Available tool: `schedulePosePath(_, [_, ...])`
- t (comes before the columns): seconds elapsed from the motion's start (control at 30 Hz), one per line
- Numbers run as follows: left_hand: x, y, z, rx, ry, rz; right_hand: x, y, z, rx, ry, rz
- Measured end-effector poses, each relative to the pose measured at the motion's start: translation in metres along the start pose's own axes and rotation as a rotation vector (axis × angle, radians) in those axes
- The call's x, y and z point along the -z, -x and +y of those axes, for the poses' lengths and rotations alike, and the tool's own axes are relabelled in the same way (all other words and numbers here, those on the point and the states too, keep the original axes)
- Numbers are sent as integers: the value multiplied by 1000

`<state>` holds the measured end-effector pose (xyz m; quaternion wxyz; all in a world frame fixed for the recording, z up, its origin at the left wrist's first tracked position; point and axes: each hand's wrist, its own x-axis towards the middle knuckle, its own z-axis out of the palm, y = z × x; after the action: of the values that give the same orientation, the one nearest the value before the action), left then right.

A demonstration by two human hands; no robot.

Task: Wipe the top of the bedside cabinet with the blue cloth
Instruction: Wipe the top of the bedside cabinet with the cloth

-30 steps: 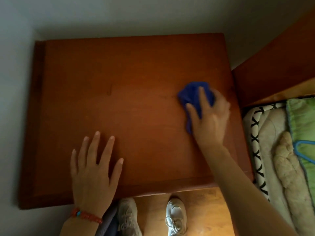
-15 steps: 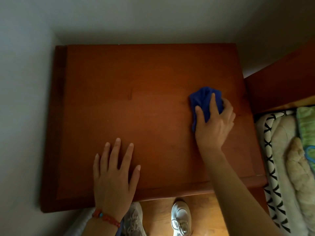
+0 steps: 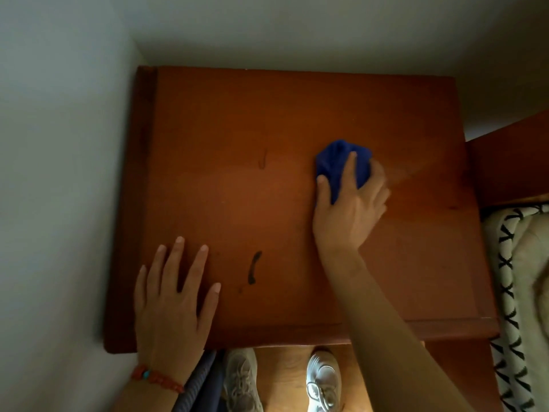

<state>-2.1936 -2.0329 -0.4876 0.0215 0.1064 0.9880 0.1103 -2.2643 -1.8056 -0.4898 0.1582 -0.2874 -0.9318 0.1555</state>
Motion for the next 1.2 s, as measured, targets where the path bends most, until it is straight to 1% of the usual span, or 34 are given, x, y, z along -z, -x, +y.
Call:
schedulePosePath(0.1, [-3,1,0,20,7,1,-6,23,-22,394,-5,-129])
schedulePosePath(0.17, [-3,1,1,26,5,12,-5,17,-13,575,-24,-208])
schedulePosePath(0.2, [-4,1,1,23,5,11,-4,8,-7,617,-30,-221])
schedulePosePath(0.23, [-4,1,0,20,5,9,-4,-1,-3,618,-27,-223])
schedulePosePath(0.27, [-4,1,-1,17,5,4,-5,-9,-3,575,-28,-215])
schedulePosePath(0.33, [-4,1,-3,9,-1,-3,-11,-11,-13,424,-45,-176])
schedulePosePath(0.37, [-4,1,-3,8,0,2,-13,-6,-21,384,-57,-157])
schedulePosePath(0.4, [-4,2,-3,15,7,13,-14,4,-29,409,-62,-161])
schedulePosePath(0.43, [-2,4,-3,26,18,30,-14,15,-33,504,-67,-183])
schedulePosePath(0.5, [1,8,-2,53,43,62,-11,28,-30,771,-71,-265])
schedulePosePath(0.53, [3,11,-2,71,52,73,-8,25,-28,869,-76,-303])
schedulePosePath(0.57, [3,15,-3,89,52,77,-8,17,-28,926,-80,-321])
schedulePosePath(0.6, [3,20,-5,106,48,77,-10,7,-31,939,-75,-327])
schedulePosePath(0.63, [4,25,-7,126,46,77,-14,-4,-37,909,-57,-323])
schedulePosePath(0.73, [5,35,-15,191,33,90,-27,-20,-60,680,-67,-295])
schedulePosePath(0.77, [4,39,-17,209,30,90,-28,-12,-65,643,-84,-279])
schedulePosePath(0.8, [3,42,-19,220,33,89,-27,2,-68,672,-106,-270])
schedulePosePath(0.83, [2,44,-19,223,35,86,-25,19,-68,758,-131,-280])
schedulePosePath(0.9, [0,46,-20,223,33,71,-18,50,-62,994,-167,-367])
schedulePosePath(0.93, [0,46,-20,228,34,65,-16,55,-59,1080,-166,-421])
schedulePosePath(1.0, [0,46,-20,232,38,60,-21,40,-67,1148,-160,-453])
schedulePosePath(1.07, [2,47,-20,228,42,71,-31,17,-89,1076,-127,-417])
schedulePosePath(1.13, [4,50,-20,239,48,98,-43,2,-109,901,-117,-390])
schedulePosePath(1.17, [5,52,-21,255,44,114,-46,7,-116,829,-127,-383])
schedulePosePath(1.2, [6,56,-22,278,44,131,-46,19,-118,806,-153,-361])
